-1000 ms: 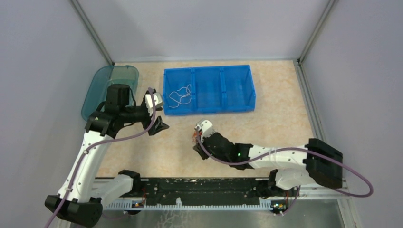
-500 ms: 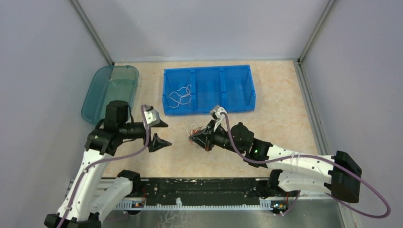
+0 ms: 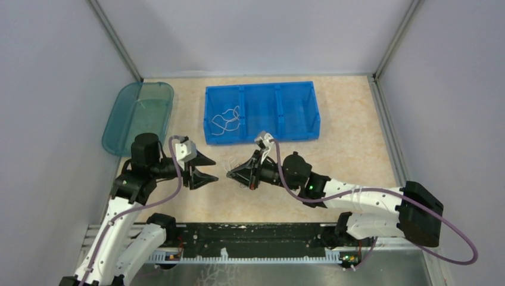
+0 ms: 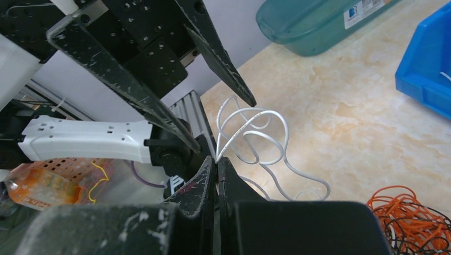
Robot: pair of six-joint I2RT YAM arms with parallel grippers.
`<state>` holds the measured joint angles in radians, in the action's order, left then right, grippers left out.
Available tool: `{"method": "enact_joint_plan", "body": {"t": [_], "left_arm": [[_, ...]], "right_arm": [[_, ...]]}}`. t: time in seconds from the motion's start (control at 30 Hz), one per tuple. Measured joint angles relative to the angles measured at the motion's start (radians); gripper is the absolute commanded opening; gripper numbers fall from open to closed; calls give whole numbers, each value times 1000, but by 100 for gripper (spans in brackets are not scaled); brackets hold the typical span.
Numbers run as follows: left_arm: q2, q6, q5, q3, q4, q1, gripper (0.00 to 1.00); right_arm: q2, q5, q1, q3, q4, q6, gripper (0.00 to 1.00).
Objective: Untangle the cables
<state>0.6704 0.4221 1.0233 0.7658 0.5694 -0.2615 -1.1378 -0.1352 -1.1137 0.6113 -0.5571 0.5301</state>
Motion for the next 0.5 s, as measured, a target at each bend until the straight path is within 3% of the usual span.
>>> {"method": "enact_joint_plan", "body": {"t": [0.17,0.5], "left_arm": [[37,-10,29,0,-19,-1,46],[58,-2,51,23,-34,-3,40]], "right_arm": [[-14,-37,5,0,-54,14,1],[-33,-92,12,0,-68,29,1]]}}
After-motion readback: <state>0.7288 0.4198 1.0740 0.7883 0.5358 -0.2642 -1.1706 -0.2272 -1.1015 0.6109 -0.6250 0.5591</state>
